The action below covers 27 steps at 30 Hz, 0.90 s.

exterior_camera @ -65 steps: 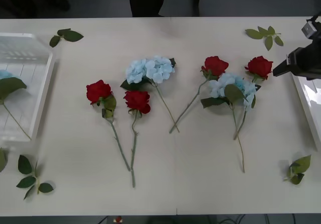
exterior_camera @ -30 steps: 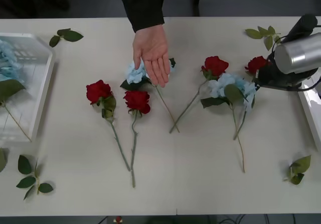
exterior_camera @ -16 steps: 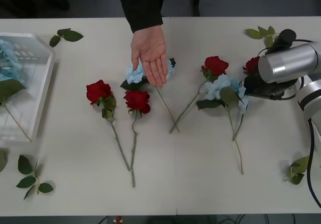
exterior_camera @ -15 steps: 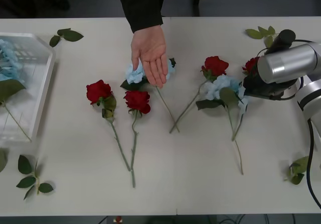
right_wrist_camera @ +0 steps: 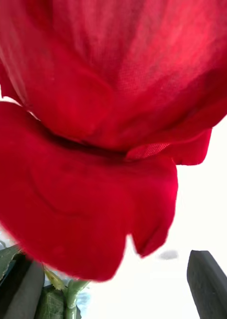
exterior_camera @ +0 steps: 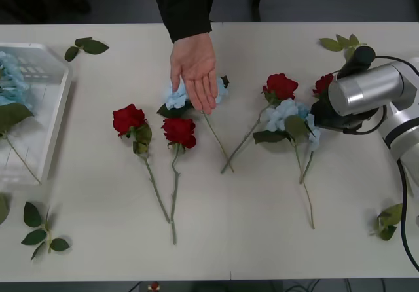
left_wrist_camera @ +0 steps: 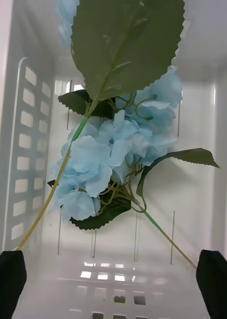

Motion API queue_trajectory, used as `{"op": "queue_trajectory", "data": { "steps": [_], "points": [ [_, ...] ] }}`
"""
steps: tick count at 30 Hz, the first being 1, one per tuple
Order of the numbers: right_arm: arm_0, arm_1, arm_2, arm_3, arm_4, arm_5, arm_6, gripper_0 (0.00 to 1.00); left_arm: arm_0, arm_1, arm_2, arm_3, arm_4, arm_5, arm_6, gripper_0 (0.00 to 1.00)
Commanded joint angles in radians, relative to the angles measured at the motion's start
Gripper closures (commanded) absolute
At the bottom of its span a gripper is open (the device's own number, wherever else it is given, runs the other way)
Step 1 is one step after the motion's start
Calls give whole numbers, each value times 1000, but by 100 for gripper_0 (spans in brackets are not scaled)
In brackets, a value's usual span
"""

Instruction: Place the red flowers into the right box and the blue flowers into the left box. If a person shows an open palm, hand one flower to the person first, then continue sorting.

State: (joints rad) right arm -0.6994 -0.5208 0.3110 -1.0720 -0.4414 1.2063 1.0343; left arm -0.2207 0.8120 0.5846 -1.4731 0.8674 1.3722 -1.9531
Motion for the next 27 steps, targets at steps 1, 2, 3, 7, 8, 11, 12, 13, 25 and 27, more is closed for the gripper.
{"op": "queue_trajectory", "data": {
  "steps": [1,2,3,7,8,11,12,13,25,27],
  "points": [
    [-22,4,7,7,-10,-8,-36,51,-2,38,8,-19,-7,-8,-1,0],
    [-22,4,7,6,-13,-10,-37,65,-2,38,8,-19,-8,-8,-1,0],
    [-22,5,7,7,-14,-10,-39,72,-2,38,8,-19,-8,-10,-1,0],
    [-22,4,7,17,-34,-21,-45,94,0,38,8,-19,-8,-12,-1,0],
    [-22,4,7,18,-40,-24,-48,95,-2,38,8,-19,-8,-12,-1,0],
    [-22,5,7,24,-48,-33,-51,100,-2,36,8,-19,-8,-12,-1,0],
    [-22,4,7,23,-48,-31,-51,100,0,38,8,-19,-8,-12,-1,0],
    [-22,4,7,24,-49,-30,-51,100,0,38,8,-19,-8,-12,-1,0],
    [-20,-76,-38,-97,-92,65,-23,100,1,38,8,-19,-10,-12,-1,0],
    [-20,-99,-56,-137,-114,91,-17,100,1,36,8,-19,-10,-12,-1,0]
  ]
}}
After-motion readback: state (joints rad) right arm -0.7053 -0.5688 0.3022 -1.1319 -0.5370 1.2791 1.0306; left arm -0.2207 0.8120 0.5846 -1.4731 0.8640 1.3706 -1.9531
